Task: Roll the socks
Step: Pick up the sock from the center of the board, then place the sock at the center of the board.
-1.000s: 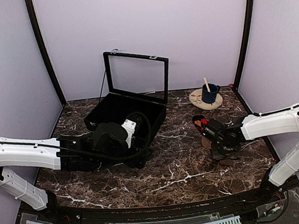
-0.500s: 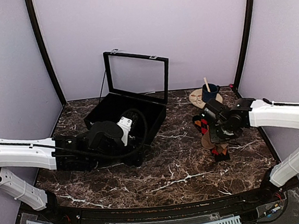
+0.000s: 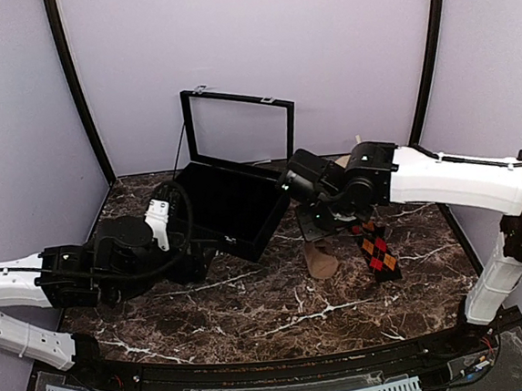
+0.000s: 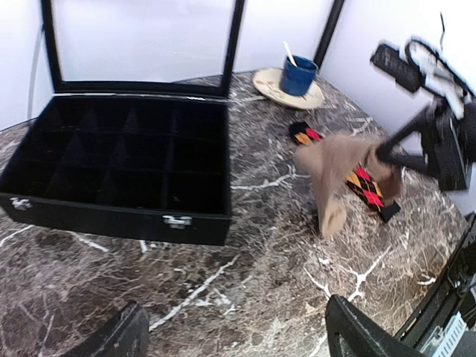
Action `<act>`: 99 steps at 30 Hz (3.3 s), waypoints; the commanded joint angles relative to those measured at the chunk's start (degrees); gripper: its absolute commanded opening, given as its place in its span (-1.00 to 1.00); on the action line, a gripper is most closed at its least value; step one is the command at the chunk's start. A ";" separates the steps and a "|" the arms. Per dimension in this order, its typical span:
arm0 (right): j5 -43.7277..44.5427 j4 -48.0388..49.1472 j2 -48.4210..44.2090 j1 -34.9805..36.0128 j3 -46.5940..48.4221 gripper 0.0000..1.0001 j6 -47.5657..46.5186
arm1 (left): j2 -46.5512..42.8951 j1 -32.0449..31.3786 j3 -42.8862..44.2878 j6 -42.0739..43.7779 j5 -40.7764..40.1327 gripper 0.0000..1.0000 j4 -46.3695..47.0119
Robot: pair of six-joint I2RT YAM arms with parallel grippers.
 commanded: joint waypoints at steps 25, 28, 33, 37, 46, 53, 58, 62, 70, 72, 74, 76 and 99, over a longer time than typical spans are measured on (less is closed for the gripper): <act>-29.61 9.92 7.22 11.07 15.14 -1.00 6.57 | -5.32 -0.40 2.18 -12.83 -19.52 0.65 -19.44; -32.83 14.90 0.97 8.40 3.37 -1.00 9.70 | -2.38 -0.53 1.94 -11.18 -17.08 0.64 -16.90; -37.34 23.06 -8.71 2.89 -13.86 -1.00 14.29 | 1.89 -1.99 1.64 -5.91 -14.20 0.62 -11.60; -37.05 20.76 -10.09 1.27 -16.58 -1.00 12.42 | 5.16 -3.45 0.76 2.84 -6.83 0.62 -4.09; -36.99 20.25 -10.25 -0.67 -19.28 -1.00 11.30 | 13.85 -5.02 -1.95 9.33 10.98 0.65 5.17; -37.52 21.81 -10.96 -2.23 -22.86 -1.00 11.62 | 20.63 -5.11 -2.02 10.14 14.66 0.65 11.32; -38.13 21.94 -11.38 -3.38 -23.51 -1.00 11.21 | 27.57 -5.11 0.43 9.68 13.76 0.65 13.81; -38.95 21.90 -12.02 -4.29 -24.47 -1.00 10.87 | 32.74 -5.02 3.41 7.79 9.02 0.66 13.16; -40.75 21.84 -12.86 -5.97 -26.34 -1.00 9.84 | 38.03 -2.02 6.09 3.41 4.61 0.69 12.64; -41.23 21.90 -12.86 -6.37 -26.57 -1.00 9.49 | 38.80 -0.49 6.15 2.40 5.53 0.69 12.64; -41.73 21.78 -12.73 -6.81 -26.62 -1.00 9.07 | 39.65 0.88 6.17 2.00 6.12 0.69 12.64; -42.07 21.41 -12.61 -7.33 -26.50 -1.00 8.47 | 40.57 1.50 6.50 2.09 6.68 0.69 12.64; -42.80 19.60 -6.42 -18.05 -22.82 -0.93 -0.52 | 45.12 2.54 7.20 -1.98 4.37 0.65 -1.53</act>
